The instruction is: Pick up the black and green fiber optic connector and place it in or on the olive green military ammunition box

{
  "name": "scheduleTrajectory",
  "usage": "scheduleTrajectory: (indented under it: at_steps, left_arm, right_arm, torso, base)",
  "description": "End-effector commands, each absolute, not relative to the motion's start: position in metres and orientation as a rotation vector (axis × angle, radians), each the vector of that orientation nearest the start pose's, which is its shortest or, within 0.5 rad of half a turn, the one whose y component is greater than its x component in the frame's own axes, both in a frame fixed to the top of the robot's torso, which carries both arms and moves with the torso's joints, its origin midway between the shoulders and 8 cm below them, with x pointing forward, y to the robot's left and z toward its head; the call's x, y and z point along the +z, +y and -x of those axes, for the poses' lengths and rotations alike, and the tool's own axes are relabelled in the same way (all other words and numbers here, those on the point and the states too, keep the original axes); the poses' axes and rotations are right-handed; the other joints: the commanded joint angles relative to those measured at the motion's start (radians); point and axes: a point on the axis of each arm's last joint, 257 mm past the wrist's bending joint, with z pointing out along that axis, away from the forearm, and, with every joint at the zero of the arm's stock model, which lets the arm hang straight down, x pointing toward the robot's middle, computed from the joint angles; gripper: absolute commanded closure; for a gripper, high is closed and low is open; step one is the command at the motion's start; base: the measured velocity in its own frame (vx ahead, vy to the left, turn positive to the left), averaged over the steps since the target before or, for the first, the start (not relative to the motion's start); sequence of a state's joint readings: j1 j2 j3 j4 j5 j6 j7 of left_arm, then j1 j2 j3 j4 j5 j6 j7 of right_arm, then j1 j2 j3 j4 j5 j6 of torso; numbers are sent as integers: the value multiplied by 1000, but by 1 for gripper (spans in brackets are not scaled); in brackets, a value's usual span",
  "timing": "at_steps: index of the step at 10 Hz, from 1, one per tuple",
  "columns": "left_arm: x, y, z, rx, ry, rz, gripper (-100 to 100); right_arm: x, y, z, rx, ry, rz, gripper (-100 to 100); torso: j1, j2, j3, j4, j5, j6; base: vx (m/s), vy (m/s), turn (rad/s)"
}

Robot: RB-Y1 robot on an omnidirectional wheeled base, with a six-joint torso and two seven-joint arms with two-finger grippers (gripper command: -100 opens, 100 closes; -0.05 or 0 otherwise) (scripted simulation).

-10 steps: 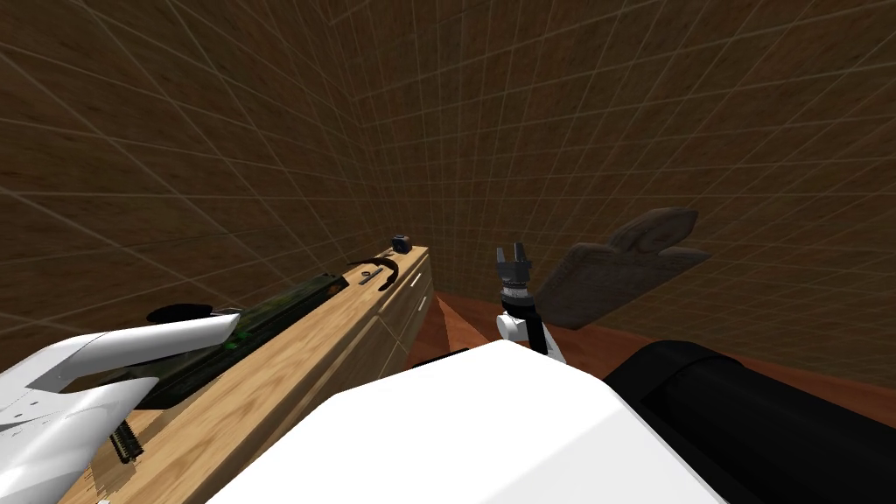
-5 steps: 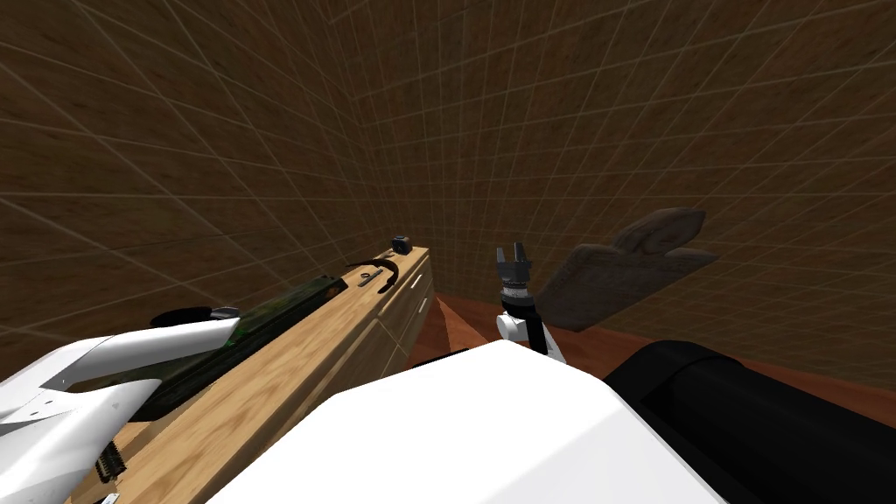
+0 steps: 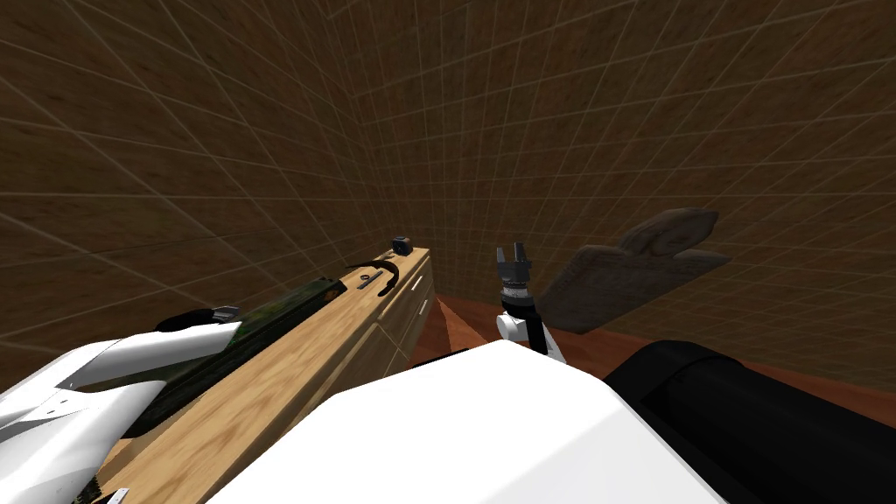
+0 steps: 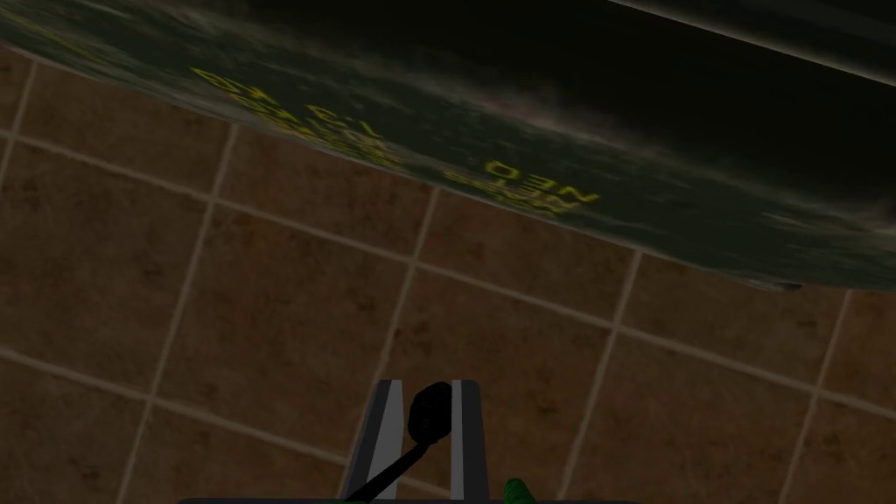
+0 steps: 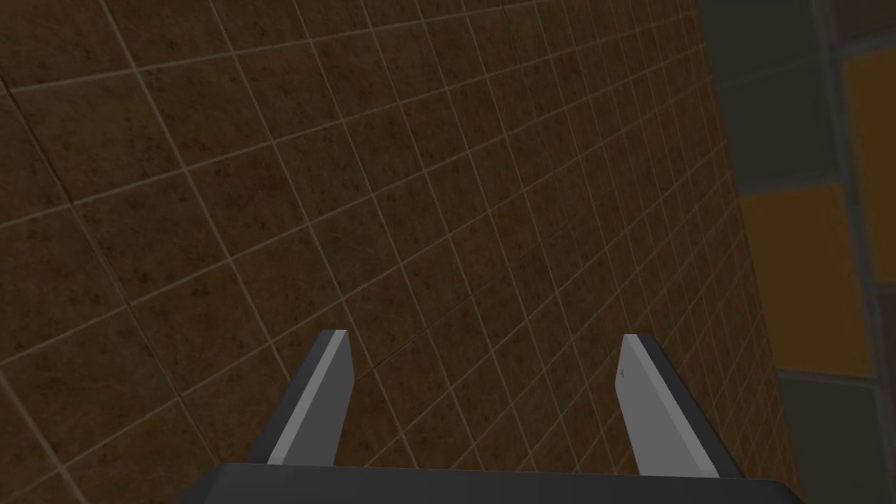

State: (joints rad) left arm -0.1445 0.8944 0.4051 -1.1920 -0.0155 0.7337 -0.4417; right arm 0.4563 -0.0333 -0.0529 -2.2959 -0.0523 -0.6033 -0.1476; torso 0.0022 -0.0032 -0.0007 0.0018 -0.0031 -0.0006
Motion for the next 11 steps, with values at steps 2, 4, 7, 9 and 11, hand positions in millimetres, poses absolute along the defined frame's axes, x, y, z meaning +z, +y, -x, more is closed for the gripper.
scheduleTrajectory:
  at_steps: [2,4,7,9,11]
  left_arm:
    - [-149,789,-408,445,1517,1184,100]
    - [-150,790,-412,433,1504,1156,100]
    - [-153,789,-417,416,1492,1126,100]
    - [-155,788,-419,405,1487,1111,100]
    - [-154,788,-418,407,1488,1115,-100]
  right_arm:
    - [65,-289,-320,1474,461,-574,0]
    - [65,-289,-320,1473,461,-574,0]
    - [65,-289,-320,1473,461,-574,0]
    - [65,-289,-320,1474,461,-574,0]
    - [65,-289,-320,1474,461,-574,0]
  torso:
    - [0,0,0,0,0,0]
    - [2,-3,-2,-1,0,1]
    - [0,-3,-2,-1,0,1]
    - [0,-1,-1,0,0,1]
    - [-1,1,0,0,0,1]
  base:
    - [65,30,1]
    - [86,37,0]
    - [75,26,-2]
    - [47,24,-3]
    - [12,6,-2]
